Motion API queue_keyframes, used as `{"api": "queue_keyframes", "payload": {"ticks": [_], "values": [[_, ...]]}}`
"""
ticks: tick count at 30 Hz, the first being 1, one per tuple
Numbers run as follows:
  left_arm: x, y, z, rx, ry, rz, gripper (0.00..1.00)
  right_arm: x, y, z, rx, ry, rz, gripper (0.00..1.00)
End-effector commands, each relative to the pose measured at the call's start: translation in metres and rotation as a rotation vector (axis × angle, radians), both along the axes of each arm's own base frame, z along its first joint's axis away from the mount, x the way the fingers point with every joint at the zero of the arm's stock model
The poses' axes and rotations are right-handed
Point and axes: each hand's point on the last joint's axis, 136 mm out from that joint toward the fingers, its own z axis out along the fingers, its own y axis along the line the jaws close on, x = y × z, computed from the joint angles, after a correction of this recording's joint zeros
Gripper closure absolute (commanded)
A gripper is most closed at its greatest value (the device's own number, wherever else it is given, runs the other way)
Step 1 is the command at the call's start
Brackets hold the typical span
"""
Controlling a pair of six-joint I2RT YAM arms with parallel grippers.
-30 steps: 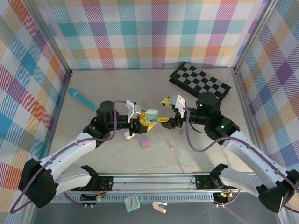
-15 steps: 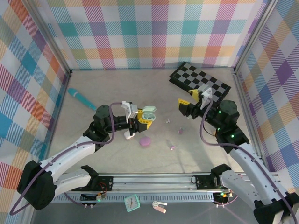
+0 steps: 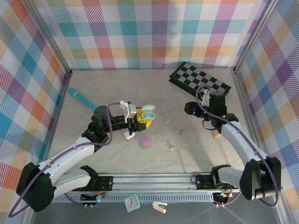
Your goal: Insert wireless bluetooth earbuds into charging case
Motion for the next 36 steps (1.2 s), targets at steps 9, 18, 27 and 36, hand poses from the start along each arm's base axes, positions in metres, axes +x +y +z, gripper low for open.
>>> {"api": "queue_keyframes", "payload": {"ticks": [9, 18, 27, 36], "values": [[-0.003, -0.006, 0.001, -0.021, -0.037, -0.045, 0.64, 0.041, -0.007, -0.060, 0.139, 0.285, -0.010, 0.41], [-0.003, -0.007, 0.001, -0.010, -0.048, -0.055, 0.64, 0.063, -0.012, -0.097, 0.135, 0.354, -0.021, 0.46], [-0.004, -0.008, -0.003, 0.003, -0.049, -0.063, 0.64, 0.056, -0.005, -0.121, 0.166, 0.410, 0.013, 0.47], [-0.005, -0.008, -0.003, 0.007, -0.047, -0.066, 0.64, 0.048, 0.001, -0.121, 0.188, 0.422, 0.055, 0.54]]}}
